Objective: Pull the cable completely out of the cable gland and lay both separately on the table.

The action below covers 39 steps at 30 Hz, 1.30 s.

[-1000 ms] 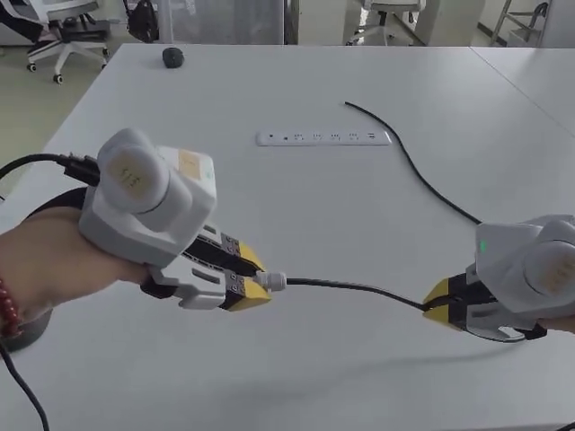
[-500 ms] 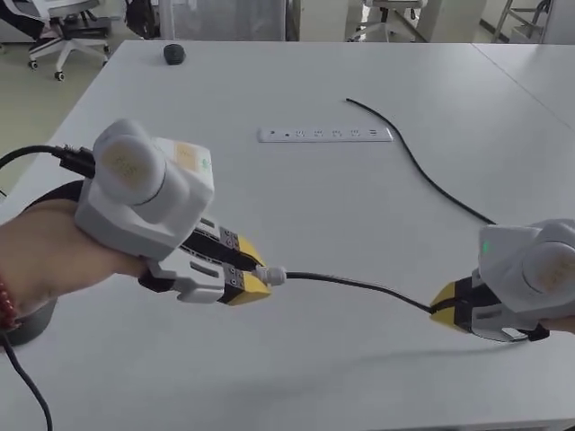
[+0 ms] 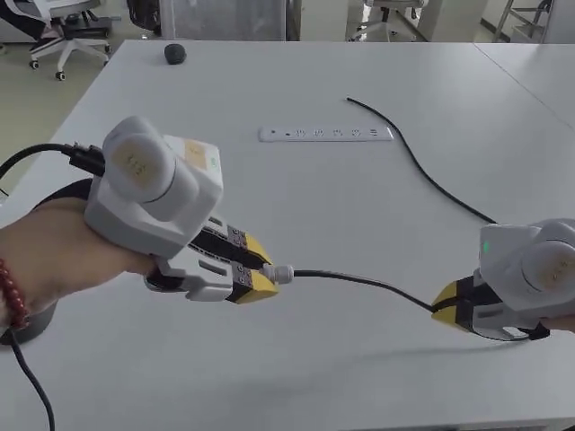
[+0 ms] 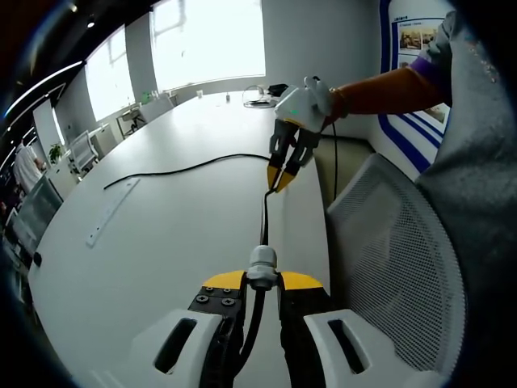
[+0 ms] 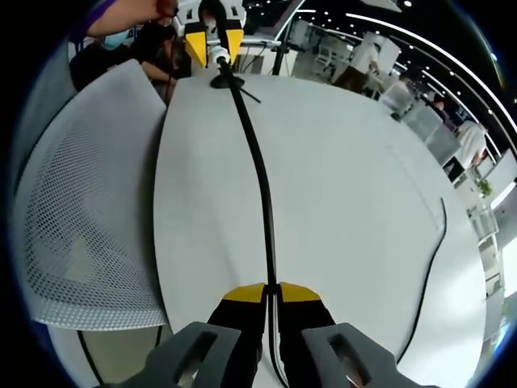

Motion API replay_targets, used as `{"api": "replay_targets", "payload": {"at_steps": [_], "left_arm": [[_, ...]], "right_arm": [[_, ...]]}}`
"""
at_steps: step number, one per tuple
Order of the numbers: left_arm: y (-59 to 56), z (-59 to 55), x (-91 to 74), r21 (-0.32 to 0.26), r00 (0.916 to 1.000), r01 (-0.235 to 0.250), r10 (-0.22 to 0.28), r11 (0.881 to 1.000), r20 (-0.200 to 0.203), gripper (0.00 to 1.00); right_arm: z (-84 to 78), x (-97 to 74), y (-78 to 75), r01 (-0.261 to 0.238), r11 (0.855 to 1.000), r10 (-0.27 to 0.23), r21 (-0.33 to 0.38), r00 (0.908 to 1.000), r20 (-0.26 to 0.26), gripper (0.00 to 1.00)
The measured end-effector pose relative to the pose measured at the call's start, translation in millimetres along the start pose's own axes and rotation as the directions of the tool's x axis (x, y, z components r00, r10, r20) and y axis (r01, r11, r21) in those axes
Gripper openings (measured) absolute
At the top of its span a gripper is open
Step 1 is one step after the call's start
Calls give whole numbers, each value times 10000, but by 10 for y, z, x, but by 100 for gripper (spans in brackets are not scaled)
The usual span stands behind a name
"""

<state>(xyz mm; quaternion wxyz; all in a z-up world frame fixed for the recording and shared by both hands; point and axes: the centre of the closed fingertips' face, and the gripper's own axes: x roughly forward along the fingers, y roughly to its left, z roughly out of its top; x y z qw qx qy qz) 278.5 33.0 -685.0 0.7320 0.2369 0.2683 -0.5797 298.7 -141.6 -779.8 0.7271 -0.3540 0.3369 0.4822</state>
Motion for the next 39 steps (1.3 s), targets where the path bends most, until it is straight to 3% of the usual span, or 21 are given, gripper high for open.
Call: {"api": "replay_targets", "payload": {"at_steps": [8, 11, 14, 20, 29, 33, 39], "left_arm": [[15, -2, 11, -58, 10000, -31, 30, 10000, -15, 16], [24, 7, 17, -81, 10000, -44, 44, 10000, -6, 16], [30, 11, 30, -93, 10000, -54, 54, 9999, -22, 16], [19, 24, 63, -64, 10000, -6, 5, 10000, -48, 16], [30, 33, 79, -54, 10000, -23, 23, 10000, -82, 16], [28, 34, 90, -72, 10000, -42, 41, 10000, -73, 16], [9, 50, 105, -55, 10000, -26, 25, 10000, -46, 16]], "right_arm": [[21, -3, -10, 26, 10000, -26, -2, 10000, -22, 0], [85, -26, -10, 57, 10000, -56, -17, 9998, 184, 0], [232, -60, 4, 74, 9999, -82, 147, 9982, 588, 8], [562, -118, 92, 37, 9998, -14, -183, 9924, 1228, 12], [1170, -363, 189, 88, 9975, 102, -700, 9638, 2665, 12], [1350, -434, 225, 196, 9952, 103, -964, 9540, 2997, 11], [1469, -417, 306, 110, 9911, 298, -1324, 9528, 3022, 11]]}}
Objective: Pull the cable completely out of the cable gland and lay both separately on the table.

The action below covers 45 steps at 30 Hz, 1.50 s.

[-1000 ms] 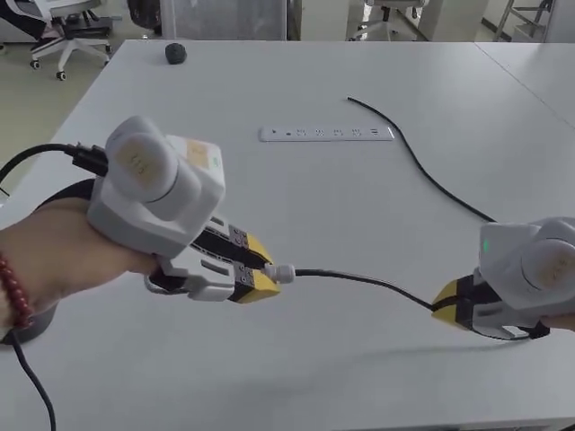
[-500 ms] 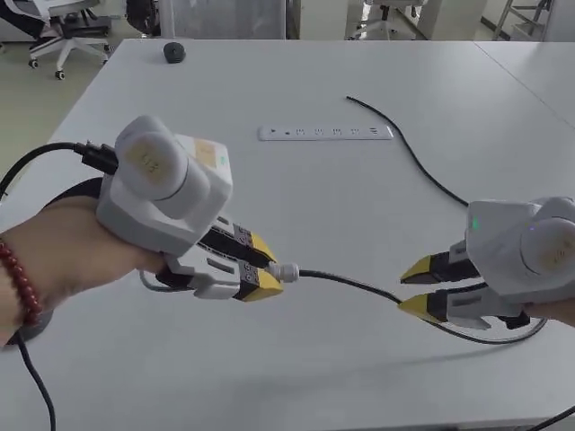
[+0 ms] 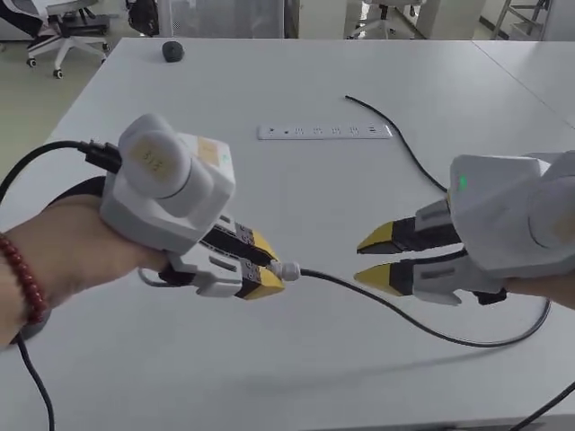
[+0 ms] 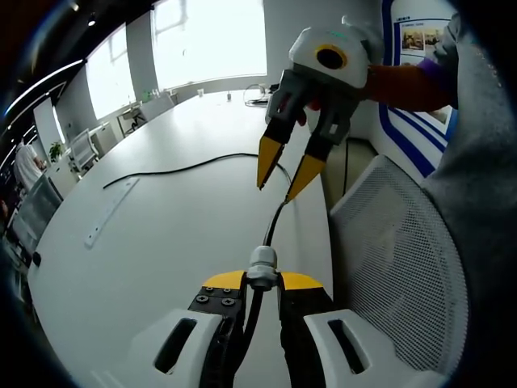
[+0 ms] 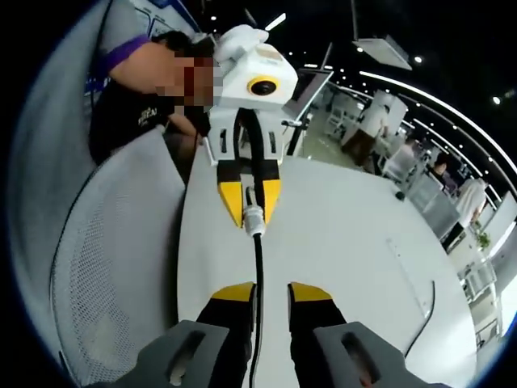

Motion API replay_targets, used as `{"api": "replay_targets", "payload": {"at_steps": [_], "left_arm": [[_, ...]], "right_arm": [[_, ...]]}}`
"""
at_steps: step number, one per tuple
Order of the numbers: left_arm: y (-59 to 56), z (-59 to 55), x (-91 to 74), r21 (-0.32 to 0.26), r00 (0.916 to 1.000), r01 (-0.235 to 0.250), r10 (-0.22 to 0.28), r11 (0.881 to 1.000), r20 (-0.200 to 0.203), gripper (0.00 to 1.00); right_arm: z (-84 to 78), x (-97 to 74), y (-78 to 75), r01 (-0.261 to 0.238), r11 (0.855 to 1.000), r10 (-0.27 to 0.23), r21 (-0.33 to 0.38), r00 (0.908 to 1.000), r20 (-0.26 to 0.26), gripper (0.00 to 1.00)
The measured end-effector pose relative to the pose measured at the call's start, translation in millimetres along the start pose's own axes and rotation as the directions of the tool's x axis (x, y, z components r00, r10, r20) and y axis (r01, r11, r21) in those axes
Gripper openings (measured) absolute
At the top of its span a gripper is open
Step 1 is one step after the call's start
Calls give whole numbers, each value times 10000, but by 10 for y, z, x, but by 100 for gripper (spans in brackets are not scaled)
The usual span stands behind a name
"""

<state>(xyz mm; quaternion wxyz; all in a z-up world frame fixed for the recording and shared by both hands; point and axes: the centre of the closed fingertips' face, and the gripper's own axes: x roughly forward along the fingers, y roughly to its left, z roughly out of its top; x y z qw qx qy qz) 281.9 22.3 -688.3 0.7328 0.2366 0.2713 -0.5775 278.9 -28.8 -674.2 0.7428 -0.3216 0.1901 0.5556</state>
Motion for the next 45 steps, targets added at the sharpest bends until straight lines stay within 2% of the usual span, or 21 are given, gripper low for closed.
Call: {"api": "replay_targets", "payload": {"at_steps": [6, 12, 23, 29, 32, 38, 45], "left_arm": [[-24, 19, 6, 22, 10000, 21, -21, 10000, 48, 16], [-52, 30, 21, 82, 10000, 78, -78, 9999, 43, 16], [-81, 62, 39, 165, 9997, 190, -192, 9997, 127, 16], [-68, 60, 37, 172, 9996, 210, -213, 9996, 167, 16], [-24, 12, 25, 165, 9999, 127, -128, 9998, 63, 16], [31, -22, -17, 116, 10000, 3, -3, 9999, 25, 16], [48, -55, -46, 150, 10000, -54, 54, 9999, -39, 16]], "right_arm": [[85, 99, 78, -248, 9996, 250, -162, 9996, 90, 11], [197, 180, 81, -324, 9989, 332, -331, 9992, 217, 10], [190, 321, 123, -670, 9960, 669, -590, 9978, -29, 3], [179, 332, 133, -811, 9942, 813, -709, 9967, -1, 0], [63, 327, 88, -711, 9943, 686, -789, 9971, -341, 0], [-145, 263, 17, -598, 9968, 560, -539, 9960, -698, 0], [-403, 239, -29, -436, 9990, 419, -130, 9925, -1149, 0]]}}
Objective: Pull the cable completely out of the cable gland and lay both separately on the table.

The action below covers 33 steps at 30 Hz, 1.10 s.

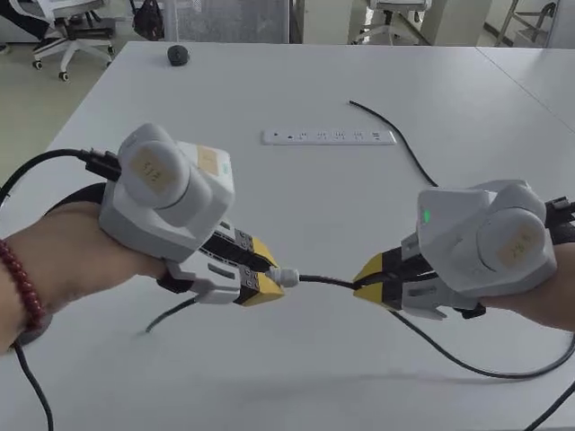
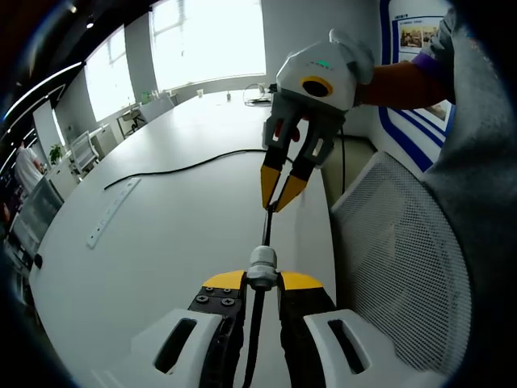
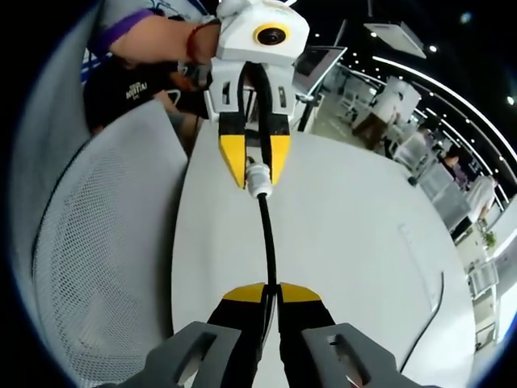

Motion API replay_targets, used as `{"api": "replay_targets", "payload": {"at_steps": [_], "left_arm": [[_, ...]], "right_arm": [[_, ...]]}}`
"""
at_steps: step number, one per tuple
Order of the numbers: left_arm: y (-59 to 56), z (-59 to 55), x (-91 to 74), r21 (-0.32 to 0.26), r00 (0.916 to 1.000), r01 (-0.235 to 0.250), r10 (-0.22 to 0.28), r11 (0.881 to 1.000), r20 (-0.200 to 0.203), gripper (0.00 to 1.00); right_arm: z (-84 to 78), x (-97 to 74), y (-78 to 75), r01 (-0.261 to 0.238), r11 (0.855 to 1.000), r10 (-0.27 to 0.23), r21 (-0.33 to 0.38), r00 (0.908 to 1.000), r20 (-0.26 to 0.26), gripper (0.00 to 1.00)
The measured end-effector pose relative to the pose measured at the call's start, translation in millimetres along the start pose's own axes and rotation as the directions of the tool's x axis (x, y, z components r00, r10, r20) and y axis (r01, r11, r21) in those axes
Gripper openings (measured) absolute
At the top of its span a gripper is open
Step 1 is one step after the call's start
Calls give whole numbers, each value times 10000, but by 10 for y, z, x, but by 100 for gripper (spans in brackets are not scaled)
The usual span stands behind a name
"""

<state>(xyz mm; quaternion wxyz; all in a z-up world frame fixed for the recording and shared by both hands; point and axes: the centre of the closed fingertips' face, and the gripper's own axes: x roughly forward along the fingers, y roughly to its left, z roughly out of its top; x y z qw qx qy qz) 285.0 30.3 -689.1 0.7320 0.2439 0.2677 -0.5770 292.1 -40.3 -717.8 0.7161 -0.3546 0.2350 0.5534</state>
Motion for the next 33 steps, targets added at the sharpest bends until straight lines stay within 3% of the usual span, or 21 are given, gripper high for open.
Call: {"api": "replay_targets", "payload": {"at_steps": [14, 19, 28, 33], "left_arm": [[20, -61, -49, 37, 9998, -79, 79, 10000, -155, 16], [23, -58, -46, 30, 9999, -56, 57, 10000, -149, 16], [45, -66, -70, -10, 9998, -81, 81, 10000, -156, 16], [40, -68, -47, -41, 9998, -50, 49, 10000, -180, 16]], "right_arm": [[-591, -34, -60, 193, 9979, -123, 613, 9935, -1128, 0], [-695, -44, -94, 227, 9967, -125, 780, 9916, -1289, 0], [-944, -27, -109, 308, 9972, -168, 684, 9803, -1967, 0], [-962, -23, -87, 273, 9959, -101, 859, 9808, -1949, 0]]}}
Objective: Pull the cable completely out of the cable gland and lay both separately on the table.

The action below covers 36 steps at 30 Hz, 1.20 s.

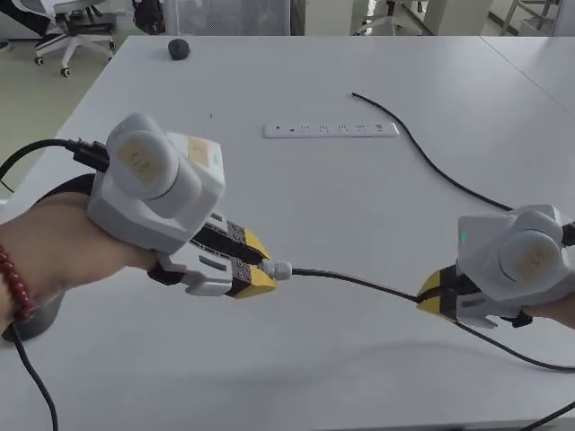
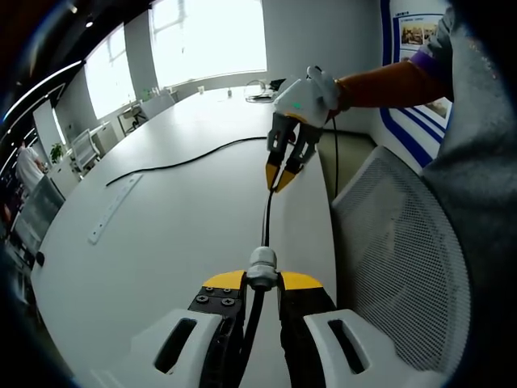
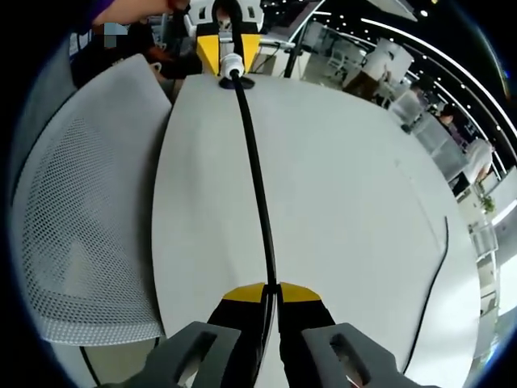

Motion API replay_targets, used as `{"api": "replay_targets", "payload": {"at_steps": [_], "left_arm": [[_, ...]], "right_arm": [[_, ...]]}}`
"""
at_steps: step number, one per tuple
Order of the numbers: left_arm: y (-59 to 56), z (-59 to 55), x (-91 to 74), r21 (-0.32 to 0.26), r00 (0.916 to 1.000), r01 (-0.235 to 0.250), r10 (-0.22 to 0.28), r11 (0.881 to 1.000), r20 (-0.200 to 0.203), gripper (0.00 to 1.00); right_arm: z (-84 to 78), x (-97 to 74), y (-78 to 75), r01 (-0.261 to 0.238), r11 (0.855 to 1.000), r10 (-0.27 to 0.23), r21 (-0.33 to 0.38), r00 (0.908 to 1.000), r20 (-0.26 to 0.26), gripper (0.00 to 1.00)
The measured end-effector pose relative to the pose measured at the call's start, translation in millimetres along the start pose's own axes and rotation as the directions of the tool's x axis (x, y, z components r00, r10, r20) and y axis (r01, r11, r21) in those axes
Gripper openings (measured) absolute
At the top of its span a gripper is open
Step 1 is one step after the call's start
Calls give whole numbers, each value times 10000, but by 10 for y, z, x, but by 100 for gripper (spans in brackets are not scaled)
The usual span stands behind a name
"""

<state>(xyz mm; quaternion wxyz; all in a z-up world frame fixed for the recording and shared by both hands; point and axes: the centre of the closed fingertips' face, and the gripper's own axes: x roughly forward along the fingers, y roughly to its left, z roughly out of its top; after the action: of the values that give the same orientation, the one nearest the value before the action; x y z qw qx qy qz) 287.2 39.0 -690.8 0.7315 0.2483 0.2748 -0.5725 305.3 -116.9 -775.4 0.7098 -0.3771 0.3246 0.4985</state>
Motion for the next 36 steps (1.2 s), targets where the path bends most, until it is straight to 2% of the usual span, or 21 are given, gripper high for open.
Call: {"api": "replay_targets", "payload": {"at_steps": [8, 19, 26, 27, 30, 36], "left_arm": [[3, 48, 10, -229, 9998, -54, 58, 9997, 194, 16], [-29, 30, 15, -391, 9998, -55, 63, 9992, 206, 15], [-10, 33, 1, -457, 9996, -130, 141, 9989, 246, 15], [-11, 35, 1, -436, 9996, -117, 128, 9990, 250, 15], [-11, 42, 5, -406, 9996, -123, 134, 9991, 256, 15], [-17, 41, 21, -409, 9996, -120, 130, 9991, 239, 15]], "right_arm": [[-20, -5, 18, -1, 10000, 1, 72, 10000, -18, 0], [-26, -13, 15, 57, 10000, -57, 27, 10000, -46, 0], [-4, -10, 35, 9, 10000, -9, 96, 10000, -8, 0], [18, -11, 49, -56, 9998, 55, 168, 9999, 90, 1], [181, -37, 89, -142, 9994, 125, 308, 9985, 540, 12], [598, -131, 128, -8, 9999, 23, -100, 9885, 1515, 11]]}}
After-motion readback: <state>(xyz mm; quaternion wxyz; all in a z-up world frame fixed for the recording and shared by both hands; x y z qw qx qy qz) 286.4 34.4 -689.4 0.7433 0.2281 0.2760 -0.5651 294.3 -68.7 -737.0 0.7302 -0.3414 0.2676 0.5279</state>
